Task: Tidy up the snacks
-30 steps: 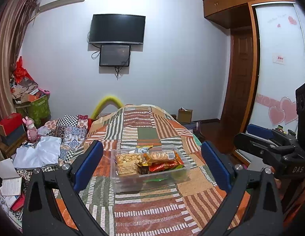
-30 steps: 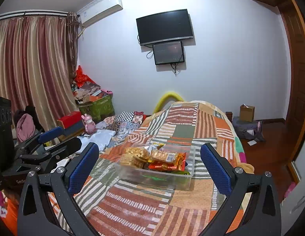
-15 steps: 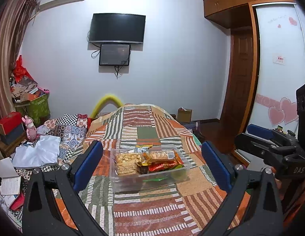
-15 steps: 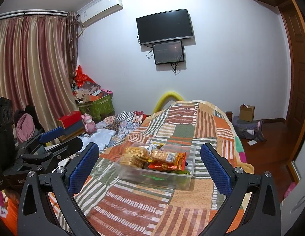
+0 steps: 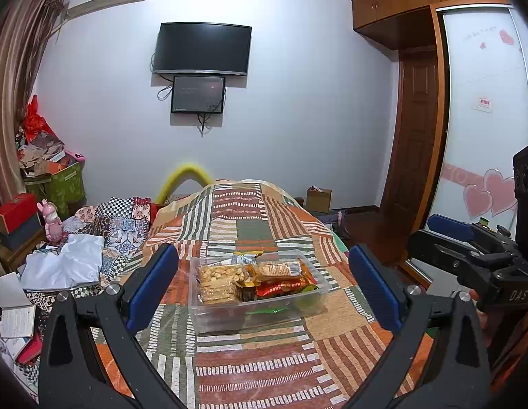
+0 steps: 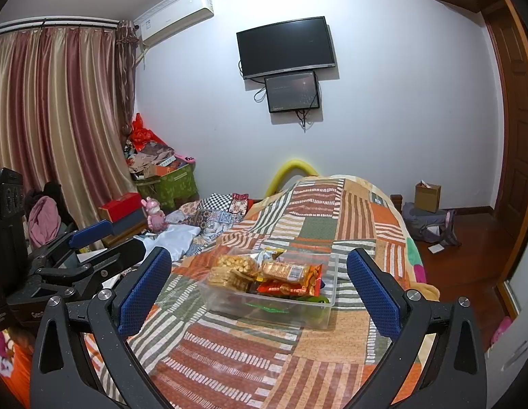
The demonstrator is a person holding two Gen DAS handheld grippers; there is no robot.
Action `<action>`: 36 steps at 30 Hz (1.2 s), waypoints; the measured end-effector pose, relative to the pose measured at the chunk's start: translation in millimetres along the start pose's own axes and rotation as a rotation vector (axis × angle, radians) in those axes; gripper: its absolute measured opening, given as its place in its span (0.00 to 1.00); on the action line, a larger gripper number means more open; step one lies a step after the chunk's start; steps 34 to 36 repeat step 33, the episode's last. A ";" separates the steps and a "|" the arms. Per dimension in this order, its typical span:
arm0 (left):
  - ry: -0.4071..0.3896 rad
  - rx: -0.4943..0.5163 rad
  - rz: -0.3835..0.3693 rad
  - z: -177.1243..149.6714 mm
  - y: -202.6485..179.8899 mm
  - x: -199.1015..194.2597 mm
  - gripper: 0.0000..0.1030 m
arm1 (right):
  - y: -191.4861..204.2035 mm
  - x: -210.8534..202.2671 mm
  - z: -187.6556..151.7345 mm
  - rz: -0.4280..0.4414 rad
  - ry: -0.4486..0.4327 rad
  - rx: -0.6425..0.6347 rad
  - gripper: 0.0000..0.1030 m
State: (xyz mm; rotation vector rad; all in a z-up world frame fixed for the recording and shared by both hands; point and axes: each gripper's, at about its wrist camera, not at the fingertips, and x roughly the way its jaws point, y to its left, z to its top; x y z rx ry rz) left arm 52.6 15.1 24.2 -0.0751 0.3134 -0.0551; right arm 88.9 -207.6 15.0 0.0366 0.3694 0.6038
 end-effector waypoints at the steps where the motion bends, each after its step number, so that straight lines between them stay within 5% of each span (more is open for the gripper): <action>1: 0.000 -0.001 -0.001 0.2 0.0 -0.5 0.98 | 0.1 0.0 0.0 0.000 0.000 0.000 1.00; 36: 0.023 -0.003 -0.027 -3.5 -3.3 4.9 0.98 | -3.7 1.4 -0.1 -0.004 0.008 0.002 1.00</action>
